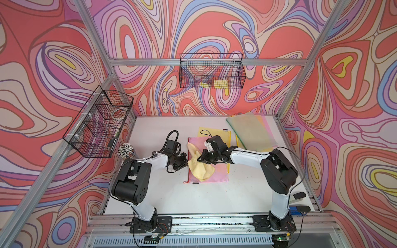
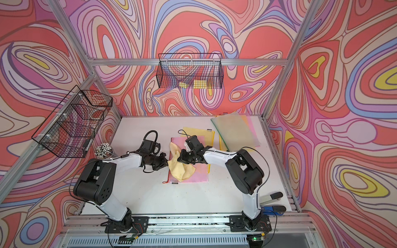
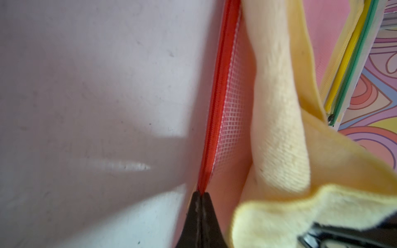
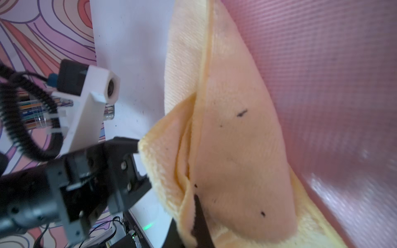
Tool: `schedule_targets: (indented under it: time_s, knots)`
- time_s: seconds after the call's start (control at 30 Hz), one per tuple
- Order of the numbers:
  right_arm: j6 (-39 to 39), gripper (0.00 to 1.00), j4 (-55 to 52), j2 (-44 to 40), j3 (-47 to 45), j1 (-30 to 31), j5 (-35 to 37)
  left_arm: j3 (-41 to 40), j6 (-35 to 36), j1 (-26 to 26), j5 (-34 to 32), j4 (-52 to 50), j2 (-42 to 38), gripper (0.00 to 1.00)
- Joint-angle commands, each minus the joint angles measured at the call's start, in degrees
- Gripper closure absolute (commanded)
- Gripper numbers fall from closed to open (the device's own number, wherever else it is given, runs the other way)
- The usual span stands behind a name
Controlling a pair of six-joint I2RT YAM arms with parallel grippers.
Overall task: Wipe the document bag
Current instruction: Wipe the dirt from the document bag.
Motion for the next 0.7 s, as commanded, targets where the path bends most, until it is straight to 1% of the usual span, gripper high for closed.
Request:
schedule_targets:
  time_s: [0.0, 0.07, 0.1, 0.2, 0.23, 0.33, 0.4, 0.47, 0.53, 0.57, 0.67]
  knots:
    - [-1.31, 1.0, -0.33, 4.62, 2.59, -0.83, 0.2, 0.33, -0.36, 0.26, 0.26, -0.19, -1.03, 1.0]
    - [-2.12, 1.0, -1.04, 6.66, 2.94, -2.47, -0.4, 0.47, -0.19, 0.22, 0.0, -0.66, -1.26, 1.0]
    - [-1.54, 1.0, -0.16, 6.85, 1.46, -4.06, -1.03, 0.61, 0.0, 0.23, 0.06, -1.01, -1.34, 1.0]
    - [0.26, 1.0, 6.23, 4.18, -7.62, -10.38, -4.46, 0.87, 0.35, 0.24, -0.22, -1.66, -1.5, 1.0]
    - [-0.46, 1.0, 6.2, 2.47, -10.44, -12.79, -4.5, 0.74, 0.45, 0.28, -0.38, -1.68, -1.57, 1.0]
    - [-5.01, 1.0, 1.79, -3.05, -15.97, -19.03, -2.61, 0.94, 0.62, 0.22, -0.57, -1.68, -1.23, 1.0]
    - [-7.61, 1.0, -1.94, -5.9, -16.96, -21.34, -1.5, 1.25, 0.71, 0.22, -0.21, -1.55, -0.62, 1.0]
    - [-8.87, 1.0, -3.92, -7.31, -16.1, -21.47, -1.38, 1.29, 0.54, 0.22, 0.27, -0.96, -0.05, 1.0]
    - [-6.52, 1.0, -0.75, -6.88, -14.73, -20.16, -5.7, 1.31, 0.23, 0.22, 0.59, -0.39, 0.38, 1.0]
    - [-5.53, 1.0, 0.61, -6.3, -13.42, -18.83, -6.7, 1.26, 0.14, 0.22, 0.69, -0.21, 0.47, 1.0]
    - [-5.6, 1.0, -2.18, -1.67, -2.5, -12.32, -5.03, 1.26, 0.01, 0.22, 0.71, -0.19, 0.36, 1.0]
